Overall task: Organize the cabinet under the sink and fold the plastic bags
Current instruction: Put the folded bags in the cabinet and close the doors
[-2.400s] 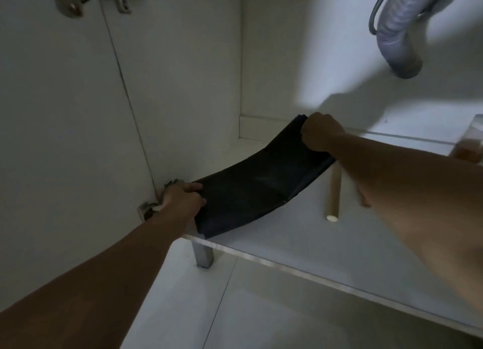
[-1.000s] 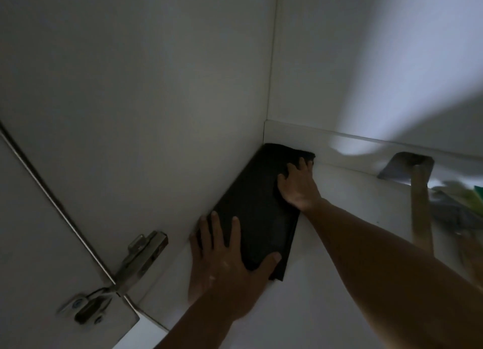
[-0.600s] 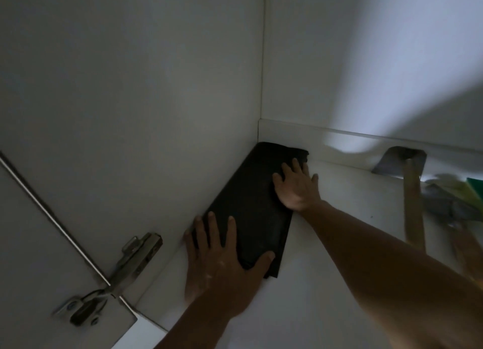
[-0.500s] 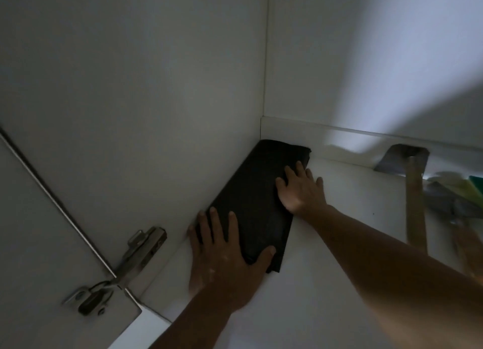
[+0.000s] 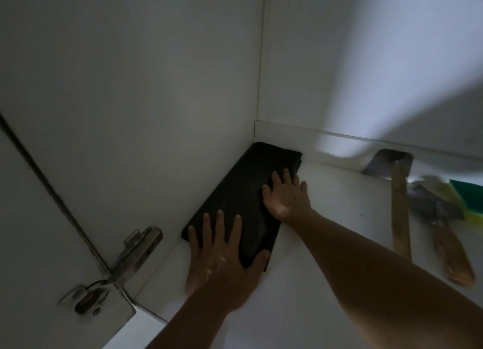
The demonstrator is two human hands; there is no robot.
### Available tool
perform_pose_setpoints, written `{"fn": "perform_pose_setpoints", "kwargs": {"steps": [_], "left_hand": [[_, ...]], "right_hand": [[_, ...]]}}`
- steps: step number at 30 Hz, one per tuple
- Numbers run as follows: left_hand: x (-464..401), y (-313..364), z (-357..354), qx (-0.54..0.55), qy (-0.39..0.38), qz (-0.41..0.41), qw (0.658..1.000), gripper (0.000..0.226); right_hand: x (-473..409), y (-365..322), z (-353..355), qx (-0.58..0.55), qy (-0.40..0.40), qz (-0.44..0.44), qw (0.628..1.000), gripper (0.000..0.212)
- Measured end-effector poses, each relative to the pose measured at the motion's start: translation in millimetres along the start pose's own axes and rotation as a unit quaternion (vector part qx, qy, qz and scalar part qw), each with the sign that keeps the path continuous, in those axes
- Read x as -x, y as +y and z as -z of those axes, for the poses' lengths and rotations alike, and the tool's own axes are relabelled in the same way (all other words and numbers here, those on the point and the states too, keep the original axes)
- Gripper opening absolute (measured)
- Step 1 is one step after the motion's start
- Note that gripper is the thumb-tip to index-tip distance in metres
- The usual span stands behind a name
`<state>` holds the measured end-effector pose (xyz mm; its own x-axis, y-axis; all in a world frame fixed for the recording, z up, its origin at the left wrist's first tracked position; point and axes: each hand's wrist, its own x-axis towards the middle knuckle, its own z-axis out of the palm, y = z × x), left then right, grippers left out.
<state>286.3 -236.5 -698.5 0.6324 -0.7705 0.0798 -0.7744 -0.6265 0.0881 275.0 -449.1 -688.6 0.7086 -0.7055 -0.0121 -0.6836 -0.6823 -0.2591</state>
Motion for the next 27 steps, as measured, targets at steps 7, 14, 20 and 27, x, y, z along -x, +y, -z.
{"fn": "perform_pose_setpoints", "kwargs": {"steps": [7,14,20,27], "left_hand": [[2.9,1.0,5.3,0.039,0.003,0.007,0.999,0.106],[1.8,1.4,4.2,0.008,-0.021,0.018,1.0,0.087],[18.7,6.4,19.8,0.005,0.029,-0.019,0.999,0.067],[76.3,26.3,47.7,-0.003,-0.133,-0.043,0.99,0.066]], "right_hand": [[1.4,0.9,2.7,0.007,-0.017,-0.016,1.0,0.068],[10.5,3.5,22.6,-0.023,-0.059,-0.017,0.998,0.069],[71.0,3.6,58.4,-0.064,-0.075,0.026,0.995,0.059],[169.9,13.2,75.2,-0.029,-0.066,-0.007,0.997,0.053]]}}
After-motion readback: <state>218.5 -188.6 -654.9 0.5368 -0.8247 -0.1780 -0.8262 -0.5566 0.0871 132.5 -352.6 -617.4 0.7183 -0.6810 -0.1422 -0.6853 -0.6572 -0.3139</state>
